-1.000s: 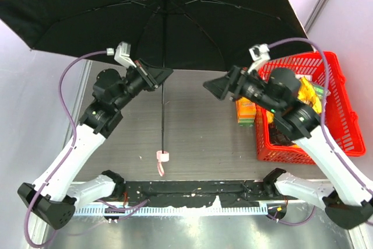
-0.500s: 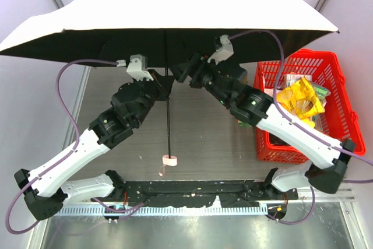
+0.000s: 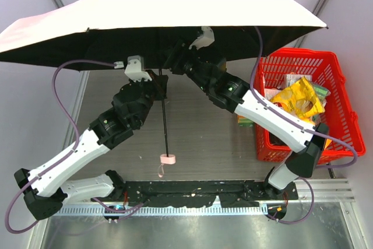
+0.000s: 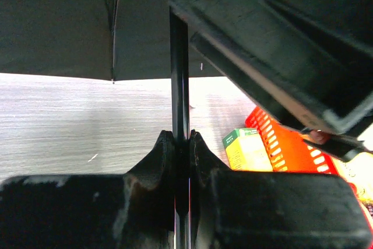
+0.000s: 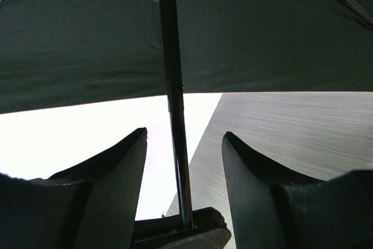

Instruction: Put away the umbrella

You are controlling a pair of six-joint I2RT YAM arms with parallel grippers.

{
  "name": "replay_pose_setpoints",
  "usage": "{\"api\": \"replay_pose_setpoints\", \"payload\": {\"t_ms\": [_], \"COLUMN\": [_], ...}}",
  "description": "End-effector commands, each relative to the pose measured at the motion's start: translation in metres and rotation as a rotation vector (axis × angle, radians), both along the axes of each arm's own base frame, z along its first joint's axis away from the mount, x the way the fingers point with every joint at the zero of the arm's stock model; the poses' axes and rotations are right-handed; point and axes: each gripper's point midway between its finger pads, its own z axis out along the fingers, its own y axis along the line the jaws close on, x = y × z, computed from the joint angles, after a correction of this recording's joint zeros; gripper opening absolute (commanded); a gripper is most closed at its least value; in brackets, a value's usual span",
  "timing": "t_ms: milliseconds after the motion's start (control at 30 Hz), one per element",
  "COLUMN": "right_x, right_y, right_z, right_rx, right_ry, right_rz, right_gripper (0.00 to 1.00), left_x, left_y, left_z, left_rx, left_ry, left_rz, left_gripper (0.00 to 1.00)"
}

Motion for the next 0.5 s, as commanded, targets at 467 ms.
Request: {"api": "replay_pose_setpoints", "payload": {"t_ms": [467], "right_x": [0.004], "right_y": [0.031], "right_z": [0.026], "right_rx": [0.171], "right_ry": [-0.071], "right_rz": [0.207], "right_gripper": [0.21], "left_x": [-0.009], "left_y": [0.004], "left_z": [0.045], "left_rx": [-0.105], "left_ry": [-0.051], "left_rz": [-0.006], "left_gripper": [0.0]}}
